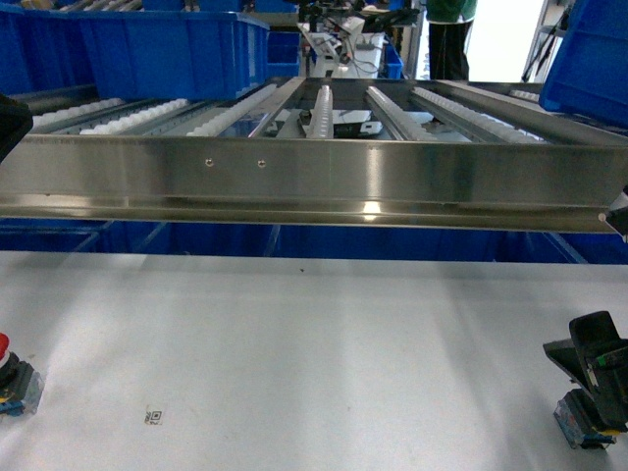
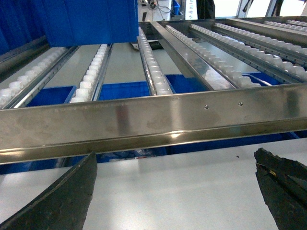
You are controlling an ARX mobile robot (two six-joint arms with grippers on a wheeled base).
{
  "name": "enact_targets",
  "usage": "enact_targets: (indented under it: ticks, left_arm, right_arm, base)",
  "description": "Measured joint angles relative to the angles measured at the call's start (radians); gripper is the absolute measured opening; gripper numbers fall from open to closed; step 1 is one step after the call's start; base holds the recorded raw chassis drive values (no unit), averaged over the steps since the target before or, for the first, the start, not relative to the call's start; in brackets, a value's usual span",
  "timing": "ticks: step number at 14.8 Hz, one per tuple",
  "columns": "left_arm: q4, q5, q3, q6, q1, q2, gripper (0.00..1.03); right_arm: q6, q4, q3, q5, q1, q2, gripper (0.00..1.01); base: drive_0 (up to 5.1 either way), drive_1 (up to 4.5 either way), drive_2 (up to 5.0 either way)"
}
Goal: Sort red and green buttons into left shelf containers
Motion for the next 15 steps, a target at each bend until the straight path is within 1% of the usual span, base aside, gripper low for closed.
enact_targets:
  ticks: [1,3,5,7,10,11,13,14,15]
  left_arm:
    - [0.001,0.000,0.000,0.000,0.000,0.000,0.98]
    - [0.001,0.000,0.000,0.000,0.000,0.000,0.98]
    - [0.001,0.000,0.000,0.000,0.000,0.000,0.98]
    - [0.001,0.000,0.000,0.000,0.000,0.000,0.98]
    - [0.001,0.000,0.000,0.000,0.000,0.000,0.98]
    - [0.001,0.000,0.000,0.000,0.000,0.000,0.98]
    - [0.001,0.000,0.000,0.000,0.000,0.000,0.98]
    - [0.002,0.000,0.000,0.000,0.000,0.000,0.98]
    - [0.001,0.000,0.000,0.000,0.000,0.000,0.98]
  right_arm:
    - [0.001,0.013,-0.011,-0.001,-0.005,0.011,0.98]
    - [0.021,0.035,-0.034,-0.005,-0.003,0.038,0.98]
    - [0.050,0.059,-0.056,-0.003,0.010,0.056,0.98]
    - [0.075,0.109,-0.079,0.005,0.034,0.079,0.98]
    - [0.085,0.159,-0.091,0.015,0.034,0.118,0.98]
    - [0.087,0.179,-0.092,0.026,0.033,0.126,0.98]
    - [0.094,0.233,-0.099,0.027,0.023,0.140,0.98]
    - [0.100,0.251,-0.102,0.037,0.014,0.150,0.94]
    - [0.102,0.255,-0.104,0.037,0.012,0.161,0.83]
  base:
    - [0.0,0.00,0.0]
    - [0.0,0.00,0.0]
    - [0.0,0.00,0.0]
    - [0.0,0.00,0.0]
    - [0.0,0.00,0.0]
    - [0.0,0.00,0.0]
    - [0.0,0.00,0.0]
    - [0.0,0.00,0.0]
    - [0.0,0.00,0.0]
